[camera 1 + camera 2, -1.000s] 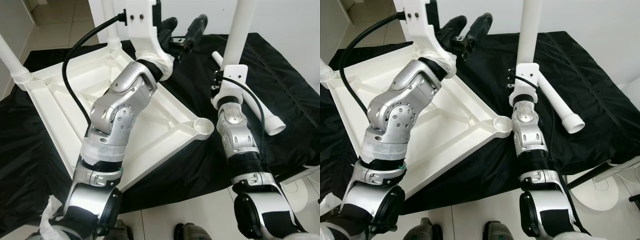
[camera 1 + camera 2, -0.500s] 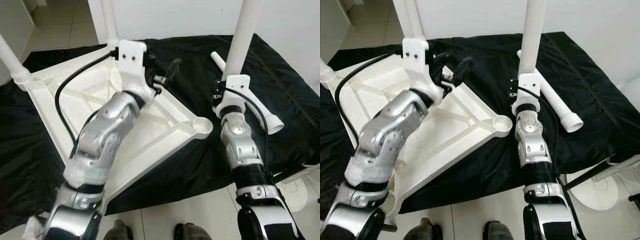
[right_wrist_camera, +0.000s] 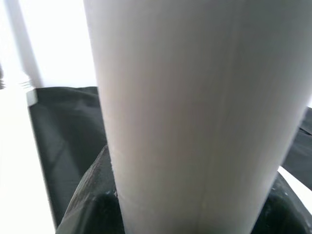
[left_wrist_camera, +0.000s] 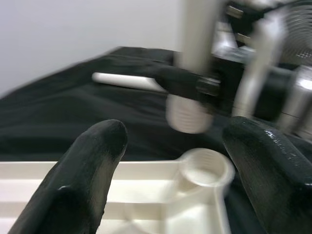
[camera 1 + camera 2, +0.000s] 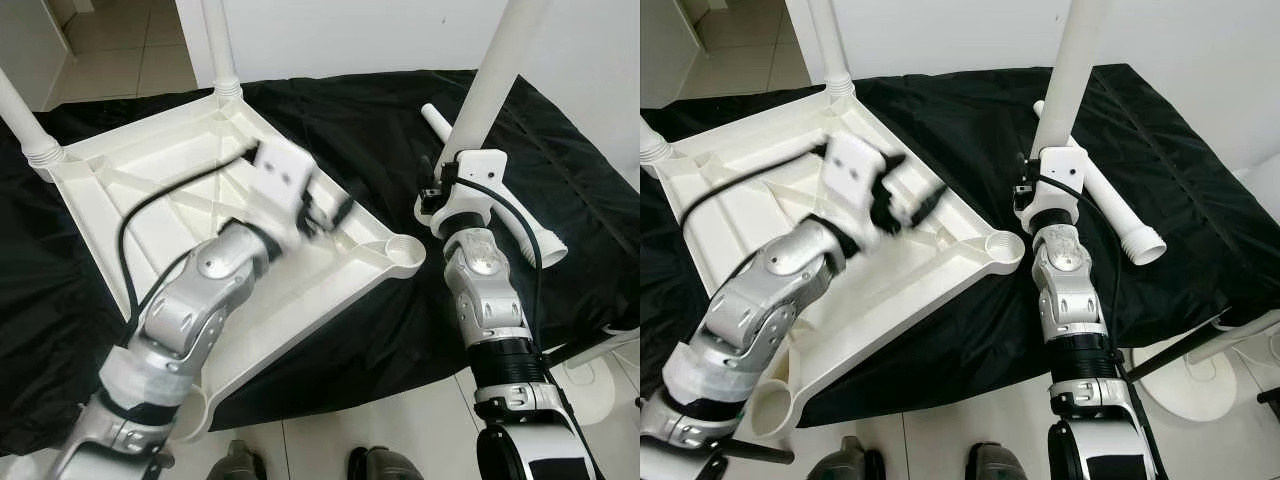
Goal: Building children table
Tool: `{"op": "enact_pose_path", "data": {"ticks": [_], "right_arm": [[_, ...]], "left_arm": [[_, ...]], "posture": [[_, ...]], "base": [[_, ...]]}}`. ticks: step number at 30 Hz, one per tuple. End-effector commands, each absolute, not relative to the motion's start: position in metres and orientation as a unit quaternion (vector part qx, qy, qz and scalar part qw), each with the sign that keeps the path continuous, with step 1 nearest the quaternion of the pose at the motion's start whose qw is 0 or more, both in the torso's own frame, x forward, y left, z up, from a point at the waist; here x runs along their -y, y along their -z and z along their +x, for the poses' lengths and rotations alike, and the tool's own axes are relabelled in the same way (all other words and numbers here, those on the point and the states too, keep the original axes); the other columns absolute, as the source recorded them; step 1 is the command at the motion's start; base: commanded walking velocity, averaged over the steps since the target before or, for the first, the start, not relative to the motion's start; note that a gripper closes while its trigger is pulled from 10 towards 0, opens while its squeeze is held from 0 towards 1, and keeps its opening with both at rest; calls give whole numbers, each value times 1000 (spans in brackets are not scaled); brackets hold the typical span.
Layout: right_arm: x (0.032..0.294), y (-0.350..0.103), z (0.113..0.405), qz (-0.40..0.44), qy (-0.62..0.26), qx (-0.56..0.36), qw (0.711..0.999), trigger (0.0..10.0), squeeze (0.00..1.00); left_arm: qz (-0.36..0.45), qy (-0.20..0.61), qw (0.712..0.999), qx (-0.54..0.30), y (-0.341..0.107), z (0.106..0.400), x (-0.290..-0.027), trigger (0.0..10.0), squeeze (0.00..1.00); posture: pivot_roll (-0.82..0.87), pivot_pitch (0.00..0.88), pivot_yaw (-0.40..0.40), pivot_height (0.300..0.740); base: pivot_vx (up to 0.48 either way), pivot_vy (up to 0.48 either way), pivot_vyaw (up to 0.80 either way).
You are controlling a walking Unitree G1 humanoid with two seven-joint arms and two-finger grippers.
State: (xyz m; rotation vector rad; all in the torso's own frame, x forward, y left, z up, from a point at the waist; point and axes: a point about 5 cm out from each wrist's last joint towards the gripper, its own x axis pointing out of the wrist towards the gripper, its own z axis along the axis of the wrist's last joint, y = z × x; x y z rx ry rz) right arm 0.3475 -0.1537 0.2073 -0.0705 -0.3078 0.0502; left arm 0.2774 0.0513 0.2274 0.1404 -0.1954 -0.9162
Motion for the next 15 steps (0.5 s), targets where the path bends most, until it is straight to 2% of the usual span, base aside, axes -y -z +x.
{"op": "enact_pose_path", "data": {"ticks": [1, 5, 11, 15], "right_arm": [[151, -209, 345, -35, -34, 160, 986, 10000, 0], [143, -213, 339, -34, -75, 175, 981, 10000, 0], [141, -213, 335, -30, -94, 178, 979, 10000, 0], [136, -207, 328, -32, -127, 172, 976, 10000, 0]], "left_arm": [[83, 451, 884, 95, -227, 274, -52, 10000, 0], [151, 474, 865, 62, -206, 269, -51, 10000, 0], [171, 471, 864, 54, -200, 269, -54, 10000, 0], [212, 458, 862, 47, -190, 273, -58, 10000, 0]], "posture": [[-47, 88, 38, 740], [-51, 99, 43, 740], [-54, 104, 45, 740], [-55, 106, 46, 740]], "base": [[0, 0, 0], [0, 0, 0], [0, 0, 0], [0, 0, 0]]}}
